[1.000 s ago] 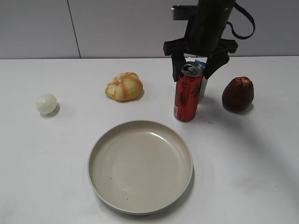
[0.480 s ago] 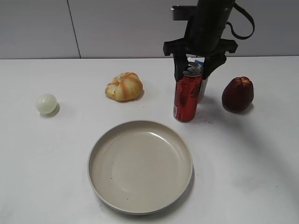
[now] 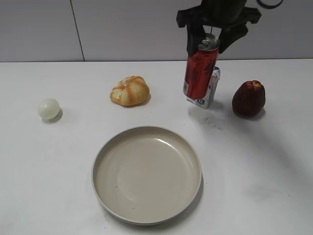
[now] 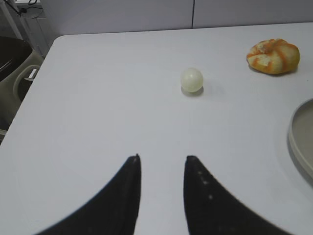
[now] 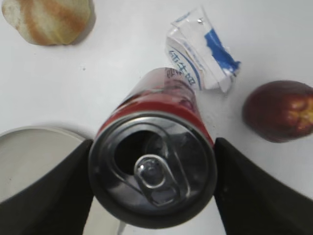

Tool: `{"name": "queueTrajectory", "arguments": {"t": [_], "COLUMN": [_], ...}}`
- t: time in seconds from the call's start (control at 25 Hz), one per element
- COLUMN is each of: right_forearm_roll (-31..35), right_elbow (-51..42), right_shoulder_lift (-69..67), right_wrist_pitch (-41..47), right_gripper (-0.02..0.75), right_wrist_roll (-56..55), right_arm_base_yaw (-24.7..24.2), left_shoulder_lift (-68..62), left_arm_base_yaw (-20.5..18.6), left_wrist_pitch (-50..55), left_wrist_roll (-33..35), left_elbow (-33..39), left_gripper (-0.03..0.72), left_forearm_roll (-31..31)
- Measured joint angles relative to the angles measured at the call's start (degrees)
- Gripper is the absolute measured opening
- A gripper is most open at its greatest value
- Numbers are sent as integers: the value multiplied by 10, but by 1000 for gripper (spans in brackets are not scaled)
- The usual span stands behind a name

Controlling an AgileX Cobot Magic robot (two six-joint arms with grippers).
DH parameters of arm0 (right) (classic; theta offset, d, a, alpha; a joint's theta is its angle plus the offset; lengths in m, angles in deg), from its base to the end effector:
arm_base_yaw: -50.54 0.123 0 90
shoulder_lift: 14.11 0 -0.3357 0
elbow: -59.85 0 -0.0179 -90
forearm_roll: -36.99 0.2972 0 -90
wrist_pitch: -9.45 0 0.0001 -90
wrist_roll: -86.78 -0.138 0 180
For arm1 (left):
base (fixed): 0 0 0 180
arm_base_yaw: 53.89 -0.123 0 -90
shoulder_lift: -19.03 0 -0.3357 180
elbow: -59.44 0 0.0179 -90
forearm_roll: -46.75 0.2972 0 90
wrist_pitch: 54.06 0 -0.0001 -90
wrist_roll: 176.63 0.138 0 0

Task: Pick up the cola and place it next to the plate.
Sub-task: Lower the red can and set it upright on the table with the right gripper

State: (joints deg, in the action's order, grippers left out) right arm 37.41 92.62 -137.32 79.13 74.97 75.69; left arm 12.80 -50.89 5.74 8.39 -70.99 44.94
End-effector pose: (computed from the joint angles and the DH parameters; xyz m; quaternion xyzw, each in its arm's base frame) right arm 0.4776 0.2253 0.2897 -0.1138 0.9784 0.0581 0.1626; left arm 0.0262 -0.0051 0.2816 0.0597 0.8440 -0.0064 0.5330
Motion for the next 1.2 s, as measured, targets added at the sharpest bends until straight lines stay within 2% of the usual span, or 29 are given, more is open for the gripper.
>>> {"name": "queueTrajectory", "arguments": {"t": [0.16,0.44,0.6,0.84,1.04,1.2], "right_forearm_roll": [-16,-4,13,73,74,78], "right_elbow": [-96,-333,-434,-486,-490,-490], "right_shoulder_lift": [92,253,310,319,319,306], "right_wrist_pitch": [-1,-1,-27,-103,-155,-164], "right_gripper": [545,545,543,543,543,543], "right_wrist_roll": [2,-9,-16,6,18,33], "right_arm_base_yaw": [0,0,0,0,0,0], "left_shoulder_lift": [0,0,0,0,0,0], "left_arm_base_yaw": [0,0,0,0,0,0], "left_wrist_pitch": [0,0,0,0,0,0], "left_wrist_roll": [0,0,0,0,0,0], "left_elbow": [0,0,0,0,0,0], "left_gripper": [237,237,237,237,237,237], "left_forearm_roll": [0,0,0,0,0,0]}}
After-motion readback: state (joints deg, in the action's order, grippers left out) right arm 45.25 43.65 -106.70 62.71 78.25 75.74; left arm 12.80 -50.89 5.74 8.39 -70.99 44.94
